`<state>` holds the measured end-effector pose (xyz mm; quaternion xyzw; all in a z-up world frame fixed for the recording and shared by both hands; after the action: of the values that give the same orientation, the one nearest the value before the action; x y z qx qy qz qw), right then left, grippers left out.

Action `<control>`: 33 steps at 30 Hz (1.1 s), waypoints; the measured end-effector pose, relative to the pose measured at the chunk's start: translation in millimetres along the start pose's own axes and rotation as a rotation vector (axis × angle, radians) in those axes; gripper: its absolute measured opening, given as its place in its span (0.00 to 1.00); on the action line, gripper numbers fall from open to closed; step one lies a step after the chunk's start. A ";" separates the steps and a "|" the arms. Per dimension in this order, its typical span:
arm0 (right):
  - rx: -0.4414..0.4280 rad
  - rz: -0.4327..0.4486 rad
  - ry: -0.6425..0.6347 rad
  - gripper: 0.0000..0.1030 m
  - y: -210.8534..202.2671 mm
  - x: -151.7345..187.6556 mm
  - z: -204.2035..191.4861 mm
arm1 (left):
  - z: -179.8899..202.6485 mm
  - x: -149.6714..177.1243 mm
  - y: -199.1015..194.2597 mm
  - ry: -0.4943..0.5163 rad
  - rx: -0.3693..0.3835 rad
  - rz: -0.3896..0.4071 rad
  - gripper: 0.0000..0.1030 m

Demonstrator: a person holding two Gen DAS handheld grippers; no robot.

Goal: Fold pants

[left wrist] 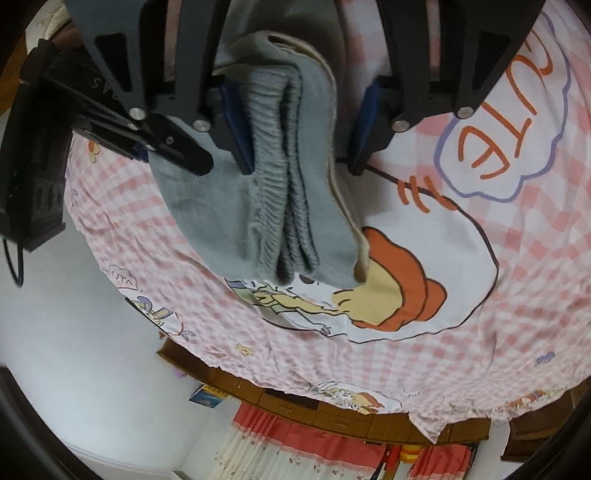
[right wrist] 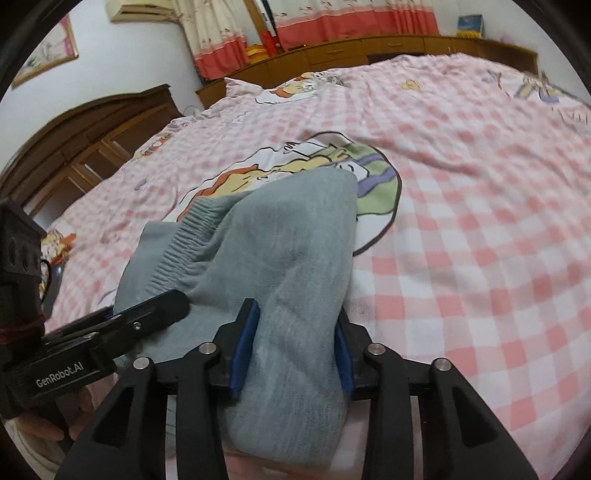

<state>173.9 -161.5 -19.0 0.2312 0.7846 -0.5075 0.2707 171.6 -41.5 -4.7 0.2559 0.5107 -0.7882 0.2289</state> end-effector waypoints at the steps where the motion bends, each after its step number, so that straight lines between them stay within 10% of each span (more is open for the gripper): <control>1: -0.006 -0.002 0.015 0.41 -0.1 0.0 2.2 | -1.5 -0.2 0.2 -0.015 0.007 -0.003 0.56; 13: 0.019 0.014 0.023 0.63 -42.7 -6.2 0.8 | 3.1 -3.5 -41.2 0.008 -0.087 -0.002 0.74; 33: 0.123 -0.063 -0.054 0.66 -72.3 62.6 -7.7 | -3.0 70.7 -61.5 0.036 -0.304 -0.104 0.95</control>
<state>79.7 -176.2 -9.1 0.2086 0.7512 -0.5693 0.2610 79.9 -22.8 -8.4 0.2056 0.6406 -0.7081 0.2146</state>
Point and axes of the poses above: each gripper's, at about its wrist camera, not at the fingertips, and y roughly the way its jaws point, z to its right, x to its underside, the point moved 8 cm from there along y, roughly the way its jaws point
